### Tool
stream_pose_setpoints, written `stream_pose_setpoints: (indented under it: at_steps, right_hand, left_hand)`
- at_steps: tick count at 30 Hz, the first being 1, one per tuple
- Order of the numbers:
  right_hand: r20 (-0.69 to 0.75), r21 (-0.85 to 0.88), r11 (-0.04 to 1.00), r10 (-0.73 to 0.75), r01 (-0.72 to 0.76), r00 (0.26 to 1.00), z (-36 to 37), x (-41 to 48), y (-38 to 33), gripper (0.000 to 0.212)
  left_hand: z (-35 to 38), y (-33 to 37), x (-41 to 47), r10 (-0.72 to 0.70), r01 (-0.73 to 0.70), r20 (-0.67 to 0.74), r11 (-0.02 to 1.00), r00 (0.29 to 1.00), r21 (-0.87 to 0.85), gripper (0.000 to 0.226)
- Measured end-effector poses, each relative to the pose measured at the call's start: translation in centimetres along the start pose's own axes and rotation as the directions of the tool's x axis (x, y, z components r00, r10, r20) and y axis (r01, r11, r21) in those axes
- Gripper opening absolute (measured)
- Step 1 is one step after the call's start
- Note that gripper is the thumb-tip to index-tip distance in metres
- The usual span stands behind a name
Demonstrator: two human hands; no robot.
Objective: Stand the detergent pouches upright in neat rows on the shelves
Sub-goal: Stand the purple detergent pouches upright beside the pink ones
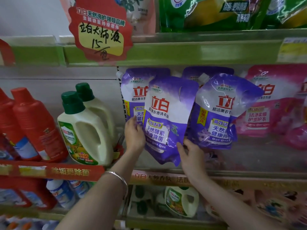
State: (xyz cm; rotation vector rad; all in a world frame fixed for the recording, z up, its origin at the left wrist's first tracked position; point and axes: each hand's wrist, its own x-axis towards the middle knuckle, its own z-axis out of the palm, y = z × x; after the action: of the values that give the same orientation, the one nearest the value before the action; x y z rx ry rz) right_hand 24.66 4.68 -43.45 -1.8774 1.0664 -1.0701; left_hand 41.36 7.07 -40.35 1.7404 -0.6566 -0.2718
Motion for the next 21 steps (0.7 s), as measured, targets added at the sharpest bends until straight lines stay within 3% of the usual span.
stream_pose_setpoints:
  at_steps: [3,6,13,16,21]
  right_hand:
    - [-0.017,-0.009,1.0,0.022,-0.022,1.0,0.0,0.0,-0.2,0.013]
    - [-0.07,-0.054,0.998,0.025,-0.029,0.997,0.0,0.3,-0.3,0.016]
    - [-0.169,0.025,0.988,0.154,-0.152,0.974,0.2,1.4,-1.1,0.019]
    - [-0.173,0.04,0.979,0.204,-0.2,0.964,0.3,3.1,-0.8,0.021]
    - [-0.102,0.278,0.923,0.303,-0.265,0.948,1.0,5.0,-1.4,0.009]
  left_hand:
    - [0.3,0.2,1.2,-0.014,0.024,0.184,0.998,0.983,-0.052,0.04]
    - [0.5,1.0,1.3,-0.035,0.06,0.256,0.994,0.966,-0.09,0.039]
    - [-0.5,-0.4,1.1,-0.078,0.101,0.143,0.982,0.987,-0.159,0.028]
    - [-1.8,-1.3,0.4,-0.08,0.131,0.187,0.951,0.979,-0.281,0.022]
    - [-2.7,-2.1,-0.1,-0.164,0.237,0.191,0.854,0.968,-0.463,0.019]
